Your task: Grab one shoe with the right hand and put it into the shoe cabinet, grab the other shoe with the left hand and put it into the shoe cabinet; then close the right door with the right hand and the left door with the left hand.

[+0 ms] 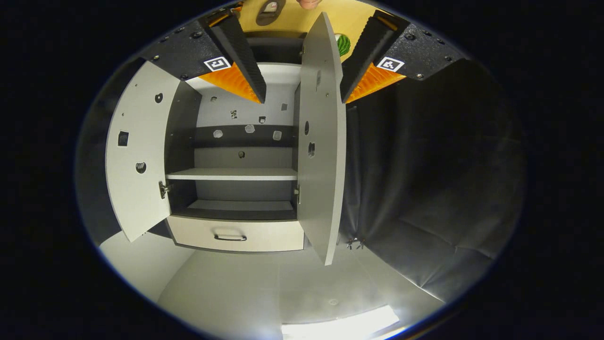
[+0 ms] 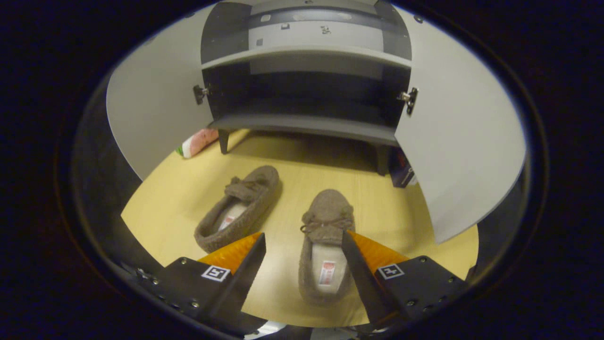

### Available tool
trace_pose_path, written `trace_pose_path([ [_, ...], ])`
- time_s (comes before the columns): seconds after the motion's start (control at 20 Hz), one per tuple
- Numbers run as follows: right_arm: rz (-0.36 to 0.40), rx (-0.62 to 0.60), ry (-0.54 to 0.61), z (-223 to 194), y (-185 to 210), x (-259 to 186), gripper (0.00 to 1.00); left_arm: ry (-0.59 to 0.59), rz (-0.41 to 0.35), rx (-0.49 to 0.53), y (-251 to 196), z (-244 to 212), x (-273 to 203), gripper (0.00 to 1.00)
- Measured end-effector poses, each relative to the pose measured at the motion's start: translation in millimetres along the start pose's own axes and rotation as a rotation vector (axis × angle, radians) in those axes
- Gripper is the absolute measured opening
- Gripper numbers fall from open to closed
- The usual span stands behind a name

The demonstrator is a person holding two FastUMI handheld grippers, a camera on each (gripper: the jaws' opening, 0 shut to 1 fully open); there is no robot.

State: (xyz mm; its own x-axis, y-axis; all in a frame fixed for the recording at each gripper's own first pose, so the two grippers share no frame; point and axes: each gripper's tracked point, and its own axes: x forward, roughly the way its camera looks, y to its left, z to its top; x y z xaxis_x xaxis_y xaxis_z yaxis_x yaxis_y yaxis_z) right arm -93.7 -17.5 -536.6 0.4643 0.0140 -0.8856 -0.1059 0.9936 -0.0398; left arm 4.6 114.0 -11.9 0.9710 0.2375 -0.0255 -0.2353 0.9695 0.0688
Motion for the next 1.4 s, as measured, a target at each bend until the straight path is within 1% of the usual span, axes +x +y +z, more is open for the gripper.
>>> trace_pose_path([
  [0.05,-0.003,-0.003,0.033,-11,-1,4,0.95,0.001,0.005,0.002,2,-1,0,0.96],
  [0.1,-0.009,-0.005,0.068,-22,-2,10,0.81,0.002,0.010,0.004,4,-1,0,0.96],
  [0.2,-0.027,-0.026,0.126,-42,-4,24,0.80,0.008,0.019,0.006,8,-2,0,0.96],
  [0.3,-0.037,-0.066,0.144,-49,-4,33,0.81,0.014,0.023,0.004,10,-5,0,0.96],
  [0.35,-0.045,-0.087,0.150,-51,-4,36,0.80,0.017,0.024,0.004,11,-6,0,0.93],
  [0.45,-0.090,-0.154,0.167,-57,-10,42,0.80,0.021,0.026,0.000,12,-7,0,0.93],
  [0.5,-0.118,-0.193,0.151,-53,-14,40,0.69,0.024,0.026,-0.005,11,-8,0,0.96],
  [0.55,-0.124,-0.214,0.154,-57,-14,48,0.64,0.026,0.024,-0.010,11,-9,-1,0.96],
  [0.6,-0.118,-0.228,0.157,-56,-12,45,0.51,0.027,0.024,-0.013,12,-9,-1,0.96],
  [0.65,-0.150,-0.244,0.145,-51,-18,40,0.52,0.027,0.025,-0.015,13,-10,-2,0.96],
  [0.75,-0.150,-0.208,0.159,-54,-18,44,0.30,0.027,0.024,-0.017,14,-9,-5,0.96],
  [0.8,-0.160,-0.191,0.141,-47,-20,42,0.30,0.026,0.024,-0.016,15,-9,-6,0.96],
  [0.9,-0.152,-0.169,0.149,-49,-19,39,0.10,0.020,0.025,-0.015,16,-7,-8,0.96],
  [1.0,-0.151,-0.164,0.108,-44,-22,32,0.10,0.015,0.023,-0.014,17,-6,-11,0.96],
  [1.05,-0.142,-0.138,0.098,-42,-24,37,0.10,0.014,0.026,-0.013,19,-5,-12,0.96],
  [1.1,-0.135,-0.105,0.100,-40,-24,31,0.01,0.012,0.029,-0.013,20,-5,-14,0.96],
  [1.15,-0.132,-0.077,0.093,-38,-25,25,0.01,0.013,0.030,-0.015,21,-5,-16,0.96],
  [1.2,-0.131,-0.054,0.087,-36,-27,21,0.01,0.014,0.027,-0.017,20,-5,-17,0.93],
  [1.25,-0.130,-0.038,0.075,-32,-29,16,0.01,0.015,0.025,-0.017,20,-6,-17,0.96],
  [1.4,-0.118,0.007,0.016,-10,-33,-1,0.01,0.018,0.019,-0.018,18,-6,-19,0.96],
])
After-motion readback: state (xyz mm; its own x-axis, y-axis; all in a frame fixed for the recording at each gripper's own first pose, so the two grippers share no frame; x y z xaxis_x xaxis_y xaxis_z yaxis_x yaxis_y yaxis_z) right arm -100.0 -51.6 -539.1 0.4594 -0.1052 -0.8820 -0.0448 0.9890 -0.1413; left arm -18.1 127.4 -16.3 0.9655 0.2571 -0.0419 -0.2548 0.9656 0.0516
